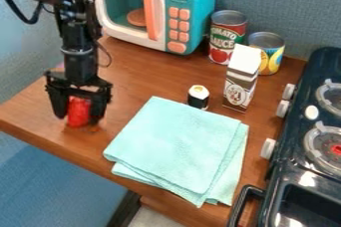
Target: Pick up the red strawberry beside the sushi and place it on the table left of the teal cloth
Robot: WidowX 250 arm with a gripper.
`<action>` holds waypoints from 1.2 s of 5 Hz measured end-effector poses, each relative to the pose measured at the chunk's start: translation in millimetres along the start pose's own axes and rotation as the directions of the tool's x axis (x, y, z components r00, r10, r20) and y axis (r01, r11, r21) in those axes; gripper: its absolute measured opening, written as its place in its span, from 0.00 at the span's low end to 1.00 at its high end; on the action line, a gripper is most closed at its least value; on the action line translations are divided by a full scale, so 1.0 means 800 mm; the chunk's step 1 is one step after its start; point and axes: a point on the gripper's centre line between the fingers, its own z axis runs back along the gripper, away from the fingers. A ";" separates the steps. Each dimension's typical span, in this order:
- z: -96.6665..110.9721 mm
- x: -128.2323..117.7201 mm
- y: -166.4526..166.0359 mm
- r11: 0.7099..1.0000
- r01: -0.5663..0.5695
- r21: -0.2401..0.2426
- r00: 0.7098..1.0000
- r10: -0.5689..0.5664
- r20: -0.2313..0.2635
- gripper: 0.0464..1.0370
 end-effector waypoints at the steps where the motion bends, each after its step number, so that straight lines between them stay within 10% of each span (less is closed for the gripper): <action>1: 0.034 0.002 0.001 1.000 -0.010 0.005 0.996 0.010 0.089 0.96; 4: 0.117 0.008 -0.051 0.988 0.136 -0.071 0.978 -0.122 0.170 0.96; 6: 0.106 0.039 -0.108 0.945 0.317 -0.086 0.934 -0.295 0.199 0.96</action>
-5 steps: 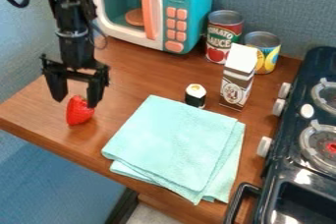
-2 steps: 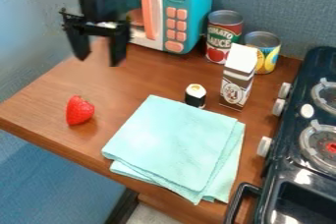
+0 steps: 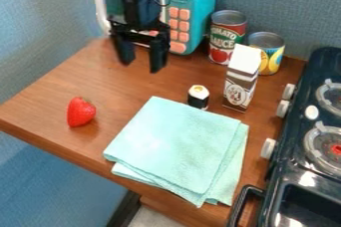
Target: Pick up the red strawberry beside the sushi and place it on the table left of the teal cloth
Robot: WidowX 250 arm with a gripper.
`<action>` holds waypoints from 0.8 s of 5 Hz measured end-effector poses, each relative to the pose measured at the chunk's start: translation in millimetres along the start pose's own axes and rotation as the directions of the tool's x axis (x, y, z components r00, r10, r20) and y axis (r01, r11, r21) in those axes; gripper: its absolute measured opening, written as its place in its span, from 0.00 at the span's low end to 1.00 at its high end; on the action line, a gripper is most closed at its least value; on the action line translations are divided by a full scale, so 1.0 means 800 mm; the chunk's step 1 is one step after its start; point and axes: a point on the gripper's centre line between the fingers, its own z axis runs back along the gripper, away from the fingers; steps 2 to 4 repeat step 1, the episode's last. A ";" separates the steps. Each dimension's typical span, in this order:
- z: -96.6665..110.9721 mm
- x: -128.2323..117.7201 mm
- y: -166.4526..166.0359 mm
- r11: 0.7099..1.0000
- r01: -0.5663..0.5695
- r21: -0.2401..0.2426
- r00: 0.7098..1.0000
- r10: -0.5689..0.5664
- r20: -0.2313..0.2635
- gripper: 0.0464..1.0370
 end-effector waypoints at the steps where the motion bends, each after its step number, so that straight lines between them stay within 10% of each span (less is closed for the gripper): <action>1: 0.009 -0.002 0.001 1.000 -0.020 0.004 0.999 0.021 -0.026 0.96; 4: 0.009 -0.002 0.001 1.000 -0.020 0.004 0.999 0.021 -0.026 0.96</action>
